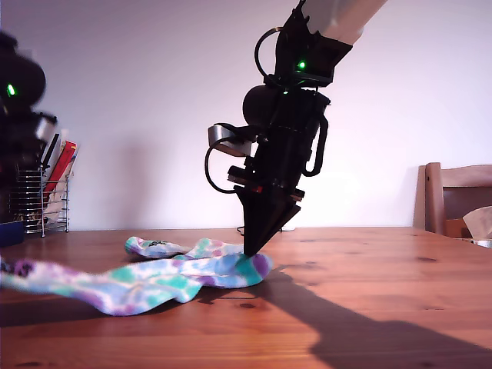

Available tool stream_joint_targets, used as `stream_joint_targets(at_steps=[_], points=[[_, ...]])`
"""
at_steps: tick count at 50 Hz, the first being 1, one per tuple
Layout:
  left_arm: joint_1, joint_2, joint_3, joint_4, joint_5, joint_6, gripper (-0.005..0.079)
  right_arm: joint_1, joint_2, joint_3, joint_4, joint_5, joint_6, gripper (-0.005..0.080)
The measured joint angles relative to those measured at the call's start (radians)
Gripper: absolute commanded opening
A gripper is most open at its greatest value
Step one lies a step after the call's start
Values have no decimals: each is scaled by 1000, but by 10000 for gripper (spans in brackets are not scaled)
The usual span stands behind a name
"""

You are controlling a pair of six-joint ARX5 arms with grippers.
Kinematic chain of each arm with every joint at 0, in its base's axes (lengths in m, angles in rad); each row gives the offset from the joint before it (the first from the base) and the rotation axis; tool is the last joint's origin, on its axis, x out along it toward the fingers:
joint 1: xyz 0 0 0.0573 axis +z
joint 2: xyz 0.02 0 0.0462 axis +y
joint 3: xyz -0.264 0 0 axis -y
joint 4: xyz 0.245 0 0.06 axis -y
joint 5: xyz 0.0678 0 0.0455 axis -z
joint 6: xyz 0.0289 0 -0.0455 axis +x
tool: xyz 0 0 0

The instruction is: Fold the socks in front of you. After folding them, place them to the right side.

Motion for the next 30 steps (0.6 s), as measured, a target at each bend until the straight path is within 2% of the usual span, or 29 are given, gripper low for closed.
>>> stream_joint_targets(at_steps=[11, 30], points=[[0, -74, 24, -39, 32, 1, -20, 13, 45, 0, 28, 0, -13, -13], [0, -87, 104, -93, 93, 3, -20, 67, 51, 0, 49, -33, -19, -13]])
